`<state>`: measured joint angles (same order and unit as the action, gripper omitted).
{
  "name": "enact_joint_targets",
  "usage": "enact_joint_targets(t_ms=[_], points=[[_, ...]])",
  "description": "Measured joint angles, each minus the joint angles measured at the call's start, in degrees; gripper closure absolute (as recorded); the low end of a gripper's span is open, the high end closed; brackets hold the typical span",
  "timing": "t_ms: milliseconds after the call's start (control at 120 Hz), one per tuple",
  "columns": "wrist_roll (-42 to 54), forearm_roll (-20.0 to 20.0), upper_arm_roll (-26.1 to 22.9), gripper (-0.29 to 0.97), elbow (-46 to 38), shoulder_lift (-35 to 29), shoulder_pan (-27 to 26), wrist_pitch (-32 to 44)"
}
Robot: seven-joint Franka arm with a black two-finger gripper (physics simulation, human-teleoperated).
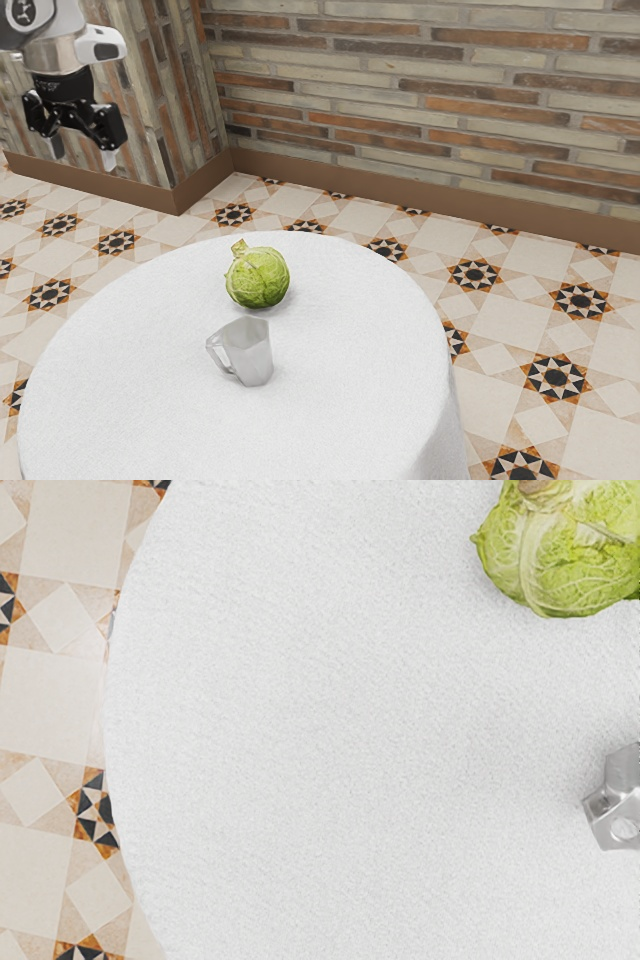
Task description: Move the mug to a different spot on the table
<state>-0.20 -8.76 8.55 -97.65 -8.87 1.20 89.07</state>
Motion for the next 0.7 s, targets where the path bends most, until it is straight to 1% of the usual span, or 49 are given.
enact_joint_targets(t_ms=[142,242,292,375,442,558,700], points=[[-0.27,-0.06,0.18,0.00,-0.15,-0.04,-0.47,0.24],[-0.52,-0.08,0.50,0.00,-0.23,0.11,0.34,0.57],[-2.63,0.38,0.45,0.00,-0.51,0.84,0.39,1.59],[-10.54,2.93,0.41,0.00,-2.97,1.28,-0.36,3.06],[-17.87,5.21,0.38,0.00,-6.95,1.38,-1.36,4.85],[-31.81,8.55,0.48,0.00,-15.33,1.42,-3.54,10.23],[-47.39,12.26,1.13,0.00,-22.44,1.43,-3.81,17.67]])
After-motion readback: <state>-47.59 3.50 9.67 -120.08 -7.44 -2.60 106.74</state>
